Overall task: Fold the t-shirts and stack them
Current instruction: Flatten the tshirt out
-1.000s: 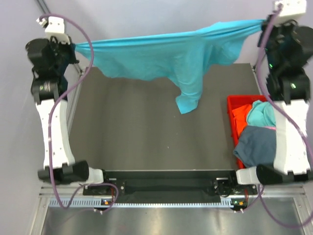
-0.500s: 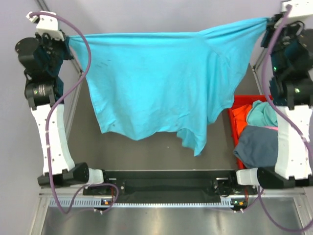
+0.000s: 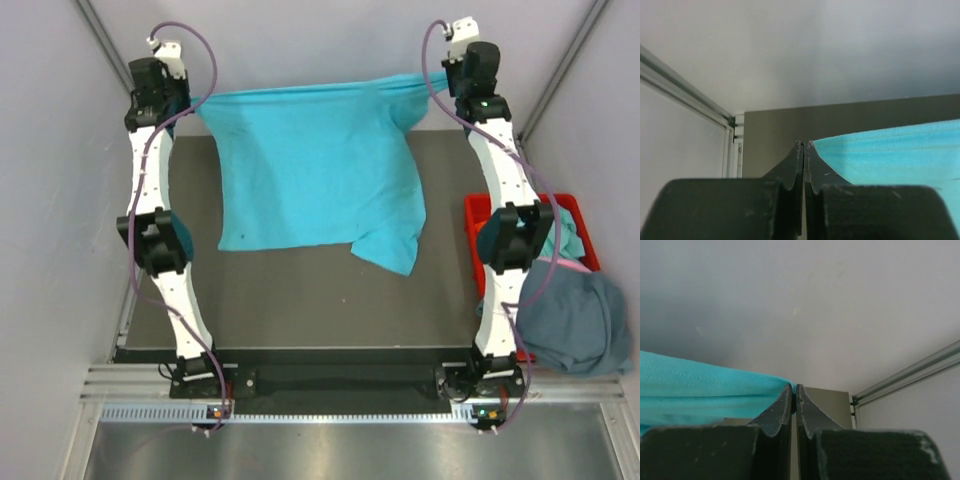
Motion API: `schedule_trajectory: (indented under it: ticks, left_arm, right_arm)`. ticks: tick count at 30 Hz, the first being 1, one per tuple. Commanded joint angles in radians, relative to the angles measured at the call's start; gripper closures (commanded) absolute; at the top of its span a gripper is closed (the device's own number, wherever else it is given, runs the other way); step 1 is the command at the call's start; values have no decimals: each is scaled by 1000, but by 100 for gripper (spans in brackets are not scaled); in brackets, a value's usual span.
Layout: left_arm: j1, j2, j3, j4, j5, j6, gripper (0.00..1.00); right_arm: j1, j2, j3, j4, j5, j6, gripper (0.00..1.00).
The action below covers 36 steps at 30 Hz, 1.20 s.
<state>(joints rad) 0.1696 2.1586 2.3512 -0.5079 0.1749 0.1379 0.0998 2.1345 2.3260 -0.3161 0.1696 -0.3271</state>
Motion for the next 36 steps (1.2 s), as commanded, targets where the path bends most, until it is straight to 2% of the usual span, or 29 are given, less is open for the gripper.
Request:
schedule_trajectory:
  ticks: [1, 3, 5, 6, 8, 11, 15, 19, 22, 24, 25, 29, 32, 36]
  left_arm:
    - [21, 21, 235, 54, -138, 17, 100]
    - [19, -17, 214, 130, -155, 23, 100]
    - [22, -77, 102, 182, -164, 19, 100]
    - [24, -160, -27, 257, -163, 14, 100]
    - [22, -309, -180, 345, -155, 11, 100]
    - [24, -474, -404, 378, -91, -7, 100]
    - [22, -617, -602, 232, -3, 0, 100]
    - [22, -756, -752, 108, 64, 26, 100]
    - [22, -819, -809, -44, 106, 71, 100]
    - [22, -856, -860, -142, 129, 91, 100]
    - [22, -867, -874, -174, 138, 98, 100]
    - [22, -927, -903, -340, 141, 129, 100]
    - [22, -951, -909, -458, 195, 147, 100]
    - [22, -970, -900, -621, 293, 176, 100]
  right_arm:
    - [-6, -42, 116, 198, 186, -116, 100]
    - [-6, -71, 113, 206, 211, -106, 100]
    - [-6, -138, 58, 219, 217, -89, 100]
    - [-8, -172, 18, 232, 217, -87, 100]
    - [-9, -304, -169, 307, 219, -84, 100]
    - [-11, -447, -329, 318, 197, -61, 100]
    - [-9, -603, -503, 166, 69, -1, 100]
    - [9, -700, -612, -102, -52, 95, 100]
    - [34, -758, -728, -223, -125, 138, 100]
    - [44, -812, -812, -245, -152, 155, 100]
    - [57, -827, -883, -270, -153, 160, 100]
    - [60, -918, -991, -356, -205, 204, 100]
    - [57, -970, -1056, -394, -275, 197, 100]
    - [60, -960, -1096, -523, -523, 131, 100]
